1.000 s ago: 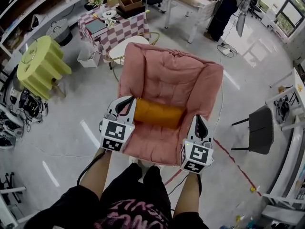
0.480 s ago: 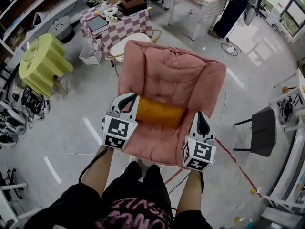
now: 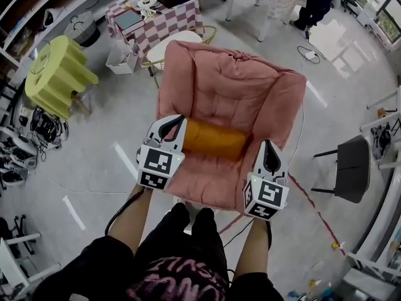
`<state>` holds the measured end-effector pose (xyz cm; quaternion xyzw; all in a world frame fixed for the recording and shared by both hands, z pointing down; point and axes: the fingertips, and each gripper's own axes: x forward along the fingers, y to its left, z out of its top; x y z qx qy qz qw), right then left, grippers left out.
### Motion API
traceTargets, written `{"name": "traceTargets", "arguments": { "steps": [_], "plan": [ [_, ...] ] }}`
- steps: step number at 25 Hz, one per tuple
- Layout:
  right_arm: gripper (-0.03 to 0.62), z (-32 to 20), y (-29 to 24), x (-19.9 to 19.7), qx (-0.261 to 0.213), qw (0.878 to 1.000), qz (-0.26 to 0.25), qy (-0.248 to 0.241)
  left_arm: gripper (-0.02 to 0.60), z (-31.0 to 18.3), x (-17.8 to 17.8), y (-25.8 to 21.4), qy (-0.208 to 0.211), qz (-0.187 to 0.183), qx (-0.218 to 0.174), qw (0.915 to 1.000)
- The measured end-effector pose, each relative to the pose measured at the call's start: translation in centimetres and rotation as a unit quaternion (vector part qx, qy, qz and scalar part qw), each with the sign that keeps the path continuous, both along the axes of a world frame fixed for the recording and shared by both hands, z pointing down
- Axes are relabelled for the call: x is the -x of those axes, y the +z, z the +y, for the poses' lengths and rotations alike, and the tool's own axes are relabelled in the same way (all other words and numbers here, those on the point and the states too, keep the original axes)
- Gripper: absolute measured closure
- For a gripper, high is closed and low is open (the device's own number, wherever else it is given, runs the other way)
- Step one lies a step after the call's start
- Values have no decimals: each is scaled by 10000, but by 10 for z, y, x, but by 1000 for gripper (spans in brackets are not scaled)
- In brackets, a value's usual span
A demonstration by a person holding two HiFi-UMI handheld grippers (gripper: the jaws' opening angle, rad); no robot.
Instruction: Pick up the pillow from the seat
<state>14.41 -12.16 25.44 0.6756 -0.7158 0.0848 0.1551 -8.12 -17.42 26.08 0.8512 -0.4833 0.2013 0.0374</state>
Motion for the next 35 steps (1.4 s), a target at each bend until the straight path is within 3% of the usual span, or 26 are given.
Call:
{"name": "traceTargets", "arguments": {
  "steps": [5, 14, 30, 35],
  "plan": [
    [572, -6, 10, -1, 24, 9994, -346, 49, 572, -5, -2, 12, -7, 35, 92, 10000],
    [572, -17, 35, 6, 35, 9993, -362, -94, 572, -10, -5, 44, -90, 62, 261, 9996],
    [572, -5, 136, 7, 817, 9959, -383, -81, 572, 1, -3, 139, -269, -120, 900, 9955],
    [572, -4, 165, 15, 970, 9941, -474, -72, 572, 4, 6, 171, -457, 88, 1182, 9919]
  ]
}}
